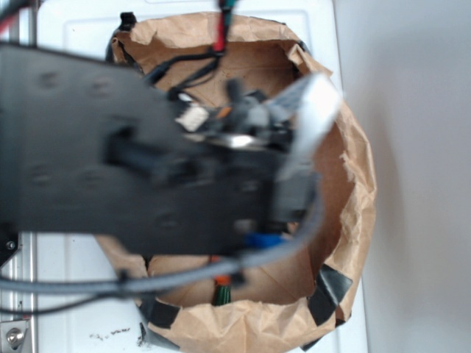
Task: Grab the white paper.
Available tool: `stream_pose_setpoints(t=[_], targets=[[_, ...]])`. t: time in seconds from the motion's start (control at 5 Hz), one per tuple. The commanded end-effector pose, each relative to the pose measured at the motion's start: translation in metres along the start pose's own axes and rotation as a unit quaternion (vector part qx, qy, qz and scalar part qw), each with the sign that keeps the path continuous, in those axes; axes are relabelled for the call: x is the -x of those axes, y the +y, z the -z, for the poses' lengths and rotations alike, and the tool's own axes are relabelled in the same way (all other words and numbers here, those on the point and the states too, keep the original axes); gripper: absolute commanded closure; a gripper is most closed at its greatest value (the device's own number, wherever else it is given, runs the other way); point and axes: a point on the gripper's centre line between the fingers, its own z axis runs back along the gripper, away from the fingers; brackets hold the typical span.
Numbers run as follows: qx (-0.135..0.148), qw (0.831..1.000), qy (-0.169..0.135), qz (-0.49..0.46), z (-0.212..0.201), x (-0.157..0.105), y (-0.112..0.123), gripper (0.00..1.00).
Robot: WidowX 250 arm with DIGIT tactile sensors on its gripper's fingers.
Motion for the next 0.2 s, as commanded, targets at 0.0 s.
stream_pose_setpoints(t=[0.0], targets=[[0.039, 0.997, 0.011, 0.064, -0.0427, -0.0283, 0.0269, 1.0]])
